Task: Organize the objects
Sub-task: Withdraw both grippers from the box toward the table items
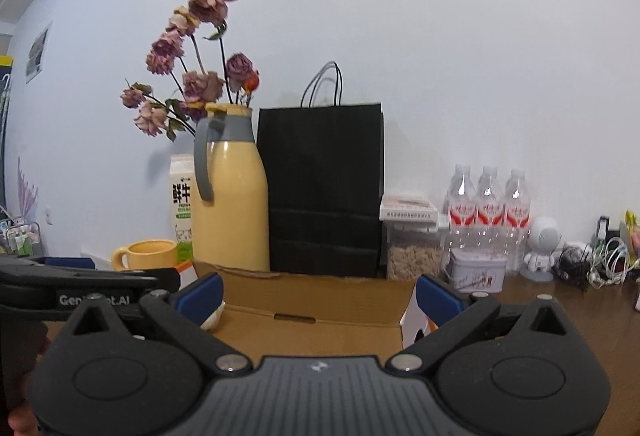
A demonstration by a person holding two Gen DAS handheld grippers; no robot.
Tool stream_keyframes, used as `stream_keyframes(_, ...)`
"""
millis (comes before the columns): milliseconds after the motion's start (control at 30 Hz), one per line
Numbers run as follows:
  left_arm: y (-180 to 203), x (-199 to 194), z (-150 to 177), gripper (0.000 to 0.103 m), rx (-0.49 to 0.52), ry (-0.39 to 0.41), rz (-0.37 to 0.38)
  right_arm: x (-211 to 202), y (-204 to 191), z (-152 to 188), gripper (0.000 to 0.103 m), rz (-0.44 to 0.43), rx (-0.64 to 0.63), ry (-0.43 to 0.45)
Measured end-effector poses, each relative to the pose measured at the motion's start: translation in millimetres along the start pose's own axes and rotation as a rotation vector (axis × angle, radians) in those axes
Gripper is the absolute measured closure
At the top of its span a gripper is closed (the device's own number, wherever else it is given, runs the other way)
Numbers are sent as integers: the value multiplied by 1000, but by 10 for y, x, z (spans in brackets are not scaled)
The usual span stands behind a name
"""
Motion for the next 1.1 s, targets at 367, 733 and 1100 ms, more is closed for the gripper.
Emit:
stream_keyframes(367, -57, -384, 50, 0, 1, 32, 11, -330, -47, 41, 0, 15, -35, -16)
stream_keyframes(733, -86, -826, 226, 0, 26, 27, 20, -756, -35, 231, 0, 10, -38, -51)
stream_keyframes(1100, -180, -1026, 536, 0, 45, -52, 17, -1146, 127, 643, 0, 11, -23, -133)
Point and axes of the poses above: each gripper's, at about its wrist camera, not at the fingertips, and x roughly the way its jaws point, y to its right, z to its underside, the point moved 1 cm from there along x, roughly the way its jaws point, and after that the axes turned 13 degrees about -y, right-handed, at the moved point
